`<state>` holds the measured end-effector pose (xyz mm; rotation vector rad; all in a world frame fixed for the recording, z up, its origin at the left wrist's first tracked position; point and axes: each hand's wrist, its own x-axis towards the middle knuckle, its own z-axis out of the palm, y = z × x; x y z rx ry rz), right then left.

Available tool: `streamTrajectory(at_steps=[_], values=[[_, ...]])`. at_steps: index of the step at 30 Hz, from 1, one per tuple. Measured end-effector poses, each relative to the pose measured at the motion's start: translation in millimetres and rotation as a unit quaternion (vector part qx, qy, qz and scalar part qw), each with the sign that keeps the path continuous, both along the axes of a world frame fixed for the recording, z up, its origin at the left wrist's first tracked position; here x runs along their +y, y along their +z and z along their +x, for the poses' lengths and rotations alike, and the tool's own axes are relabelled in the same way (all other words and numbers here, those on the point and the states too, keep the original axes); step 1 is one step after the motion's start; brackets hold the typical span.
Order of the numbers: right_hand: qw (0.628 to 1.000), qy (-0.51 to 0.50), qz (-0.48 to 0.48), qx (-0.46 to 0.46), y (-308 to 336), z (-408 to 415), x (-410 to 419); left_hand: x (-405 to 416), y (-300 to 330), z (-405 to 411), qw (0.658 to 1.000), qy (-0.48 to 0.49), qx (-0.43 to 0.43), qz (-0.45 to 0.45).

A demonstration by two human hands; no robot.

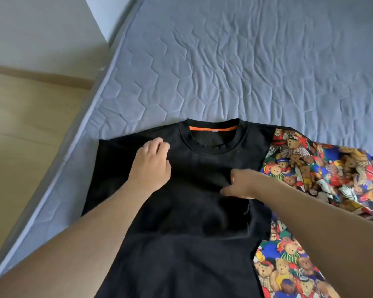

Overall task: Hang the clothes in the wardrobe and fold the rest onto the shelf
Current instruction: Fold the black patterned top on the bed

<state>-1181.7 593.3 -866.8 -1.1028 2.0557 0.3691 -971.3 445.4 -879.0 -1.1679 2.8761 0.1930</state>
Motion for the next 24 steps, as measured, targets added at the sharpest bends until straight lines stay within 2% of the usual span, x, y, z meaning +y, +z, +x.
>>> streamTrajectory(at_steps=[2,4,6,8,9,11,13,14,16,18,20,22,23,24], values=[[0.981,-0.019,-0.172,0.091,5,-27,-14,-23,5,-38,0.997,0.047,0.005,0.058],[0.95,0.013,-0.256,0.179,5,-56,-26,-41,5,-73,0.99,0.09,-0.02,0.107],[0.956,0.034,-0.223,0.188,0,-78,-38,-48,5,-98,0.989,0.068,-0.054,0.122],[0.962,0.029,-0.21,0.174,0,-91,-47,-47,5,-109,0.991,0.035,-0.014,0.127],[0.957,0.027,-0.234,0.169,3,-93,-49,-45,6,-107,0.994,0.022,0.019,0.107],[0.943,0.045,-0.295,0.147,10,-90,-42,-34,5,-91,0.996,-0.057,0.055,-0.029],[0.937,0.112,-0.306,0.13,13,-76,-18,-12,-4,-61,0.978,-0.155,0.068,-0.122],[0.929,0.176,-0.295,0.137,10,-70,-3,-2,-10,-45,0.97,-0.199,0.059,-0.123],[0.92,0.263,-0.243,0.161,-4,-59,28,16,-21,-21,0.972,-0.231,-0.003,-0.05],[0.94,0.245,-0.179,0.153,-18,-52,47,28,-27,-11,0.981,-0.184,-0.032,0.046],[0.958,0.186,-0.173,0.134,-26,-44,54,38,-25,-20,0.985,-0.091,0.061,0.137],[0.961,0.131,-0.209,0.129,-31,-36,47,44,-21,-43,0.971,0.013,0.176,0.163],[0.961,0.112,-0.218,0.13,-34,-31,38,43,-21,-52,0.97,0.048,0.178,0.159],[0.962,0.101,-0.213,0.138,-38,-27,30,41,-23,-58,0.977,0.066,0.139,0.146]])
